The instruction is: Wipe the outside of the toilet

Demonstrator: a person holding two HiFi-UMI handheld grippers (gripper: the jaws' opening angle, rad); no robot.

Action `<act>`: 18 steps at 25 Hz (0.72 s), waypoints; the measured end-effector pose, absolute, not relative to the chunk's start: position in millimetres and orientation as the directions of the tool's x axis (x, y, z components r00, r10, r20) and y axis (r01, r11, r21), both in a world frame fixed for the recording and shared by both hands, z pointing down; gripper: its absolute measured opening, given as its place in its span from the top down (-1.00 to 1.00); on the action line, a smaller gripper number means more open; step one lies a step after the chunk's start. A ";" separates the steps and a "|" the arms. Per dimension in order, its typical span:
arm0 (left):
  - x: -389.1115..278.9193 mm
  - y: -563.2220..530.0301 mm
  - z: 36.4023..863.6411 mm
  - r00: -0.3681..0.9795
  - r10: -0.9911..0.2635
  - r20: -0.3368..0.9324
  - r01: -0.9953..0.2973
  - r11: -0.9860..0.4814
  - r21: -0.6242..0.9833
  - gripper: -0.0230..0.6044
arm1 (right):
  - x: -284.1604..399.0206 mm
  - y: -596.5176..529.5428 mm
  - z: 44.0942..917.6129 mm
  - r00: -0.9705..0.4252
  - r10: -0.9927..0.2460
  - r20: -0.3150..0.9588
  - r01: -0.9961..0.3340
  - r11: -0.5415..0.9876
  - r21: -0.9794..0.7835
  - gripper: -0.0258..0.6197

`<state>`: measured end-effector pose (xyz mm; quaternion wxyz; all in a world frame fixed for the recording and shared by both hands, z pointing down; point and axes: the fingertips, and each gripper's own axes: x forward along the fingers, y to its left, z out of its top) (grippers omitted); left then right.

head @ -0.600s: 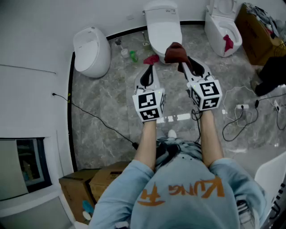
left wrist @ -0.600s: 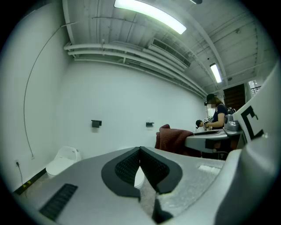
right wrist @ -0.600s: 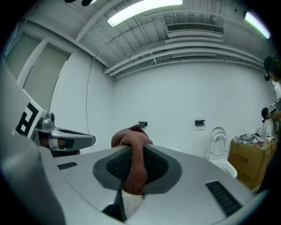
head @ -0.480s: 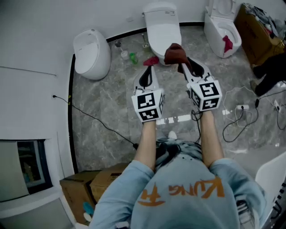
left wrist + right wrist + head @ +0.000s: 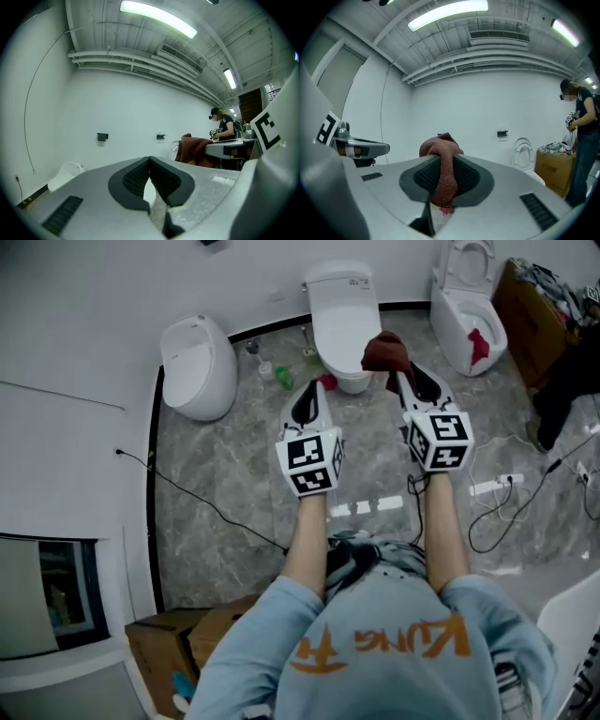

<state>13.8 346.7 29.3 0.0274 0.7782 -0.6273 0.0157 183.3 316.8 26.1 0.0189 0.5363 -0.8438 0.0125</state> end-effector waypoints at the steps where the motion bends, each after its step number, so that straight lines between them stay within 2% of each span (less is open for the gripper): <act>1: 13.0 344.4 27.3 0.213 -0.976 0.056 -0.977 -0.212 0.023 0.93 | 182.2 314.9 24.5 -0.427 -0.903 0.045 -0.904 0.427 0.001 0.72; 5: 9.2 339.1 22.9 0.198 -0.979 0.050 -0.980 -0.198 0.017 0.93 | 183.8 311.4 17.4 -0.425 -0.905 0.028 -0.905 0.425 0.001 0.72; 10: -0.8 333.3 21.1 0.176 -0.983 0.043 -0.984 -0.176 0.014 0.93 | 189.1 309.1 0.6 -0.403 -0.913 -0.062 -0.914 0.404 -0.016 0.72; 18: -36.4 295.8 32.7 0.160 -0.986 0.041 -0.986 -0.158 0.047 0.93 | 162.7 273.6 1.4 -0.409 -0.908 -0.093 -0.912 0.411 0.002 0.72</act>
